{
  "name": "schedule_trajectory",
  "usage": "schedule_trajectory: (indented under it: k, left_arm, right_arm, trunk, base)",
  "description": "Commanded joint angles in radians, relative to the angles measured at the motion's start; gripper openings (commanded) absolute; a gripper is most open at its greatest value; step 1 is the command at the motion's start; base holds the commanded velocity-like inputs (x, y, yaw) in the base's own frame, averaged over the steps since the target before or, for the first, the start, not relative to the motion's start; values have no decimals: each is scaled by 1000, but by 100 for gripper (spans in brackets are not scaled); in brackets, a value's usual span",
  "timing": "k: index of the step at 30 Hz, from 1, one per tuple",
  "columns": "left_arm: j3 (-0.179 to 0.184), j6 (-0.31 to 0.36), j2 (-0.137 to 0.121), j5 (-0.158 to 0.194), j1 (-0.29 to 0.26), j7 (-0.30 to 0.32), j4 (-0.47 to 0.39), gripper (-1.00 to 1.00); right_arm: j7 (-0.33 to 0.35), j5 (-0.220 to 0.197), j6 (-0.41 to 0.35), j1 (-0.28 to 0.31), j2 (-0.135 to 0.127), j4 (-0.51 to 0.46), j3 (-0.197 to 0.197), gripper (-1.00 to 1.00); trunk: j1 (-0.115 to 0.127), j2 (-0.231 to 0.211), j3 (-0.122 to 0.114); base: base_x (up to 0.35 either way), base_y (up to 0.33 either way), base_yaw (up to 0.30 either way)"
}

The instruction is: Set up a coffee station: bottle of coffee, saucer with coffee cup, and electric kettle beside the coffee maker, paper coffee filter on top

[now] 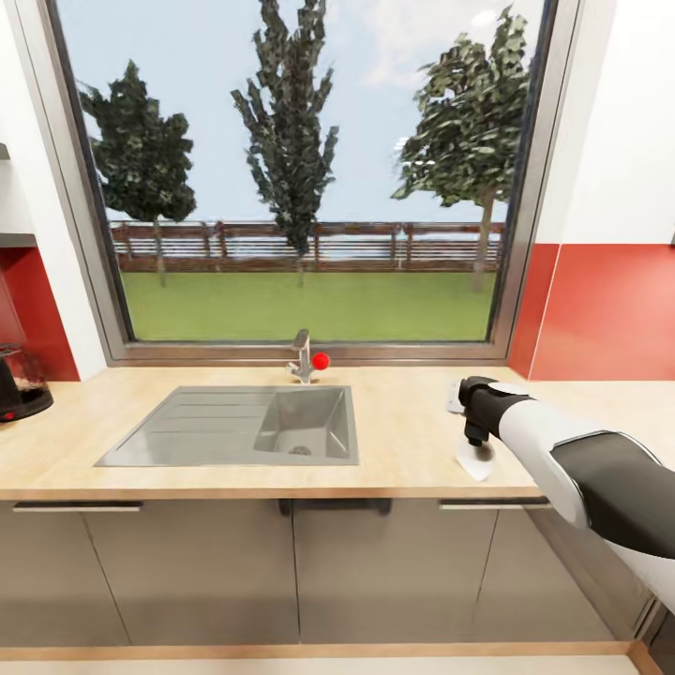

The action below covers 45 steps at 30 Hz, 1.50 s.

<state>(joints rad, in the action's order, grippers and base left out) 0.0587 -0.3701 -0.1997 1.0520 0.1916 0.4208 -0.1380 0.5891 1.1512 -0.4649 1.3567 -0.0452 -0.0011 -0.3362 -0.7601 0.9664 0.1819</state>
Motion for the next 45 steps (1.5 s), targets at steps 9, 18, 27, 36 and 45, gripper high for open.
schedule_trajectory:
  k: [9, 18, 27, 36, 45]
  left_arm:
    - [7, -7, 1, 8, 0, -20, 6, 100]
    - [8, -8, 3, 7, 0, -22, 8, 100]
    - [9, -7, 2, 5, 0, -25, 6, 100]
    - [9, -7, 2, 2, 0, -25, 6, 100]
    - [9, -7, 3, 1, 0, -25, 7, 100]
  right_arm:
    - [1, -5, -1, 1, -2, 1, -7, 100]
    - [0, -6, -1, 1, -2, 1, -7, 100]
    - [0, -7, 1, 1, -2, 1, -7, 100]
    - [0, -7, 5, 1, -2, 1, -7, 100]
    - [0, -5, 16, 1, -2, 16, -8, 100]
  trunk:
    - [-1, 1, 1]
    - [-1, 1, 1]
    - [-35, 64, 29]
    - [-70, 127, 58]
    - [-104, 190, 86]
  base:
    - [209, 0, 0]
    - [16, 0, 0]
    - [0, 0, 0]
    - [0, 0, 0]
    - [0, 0, 0]
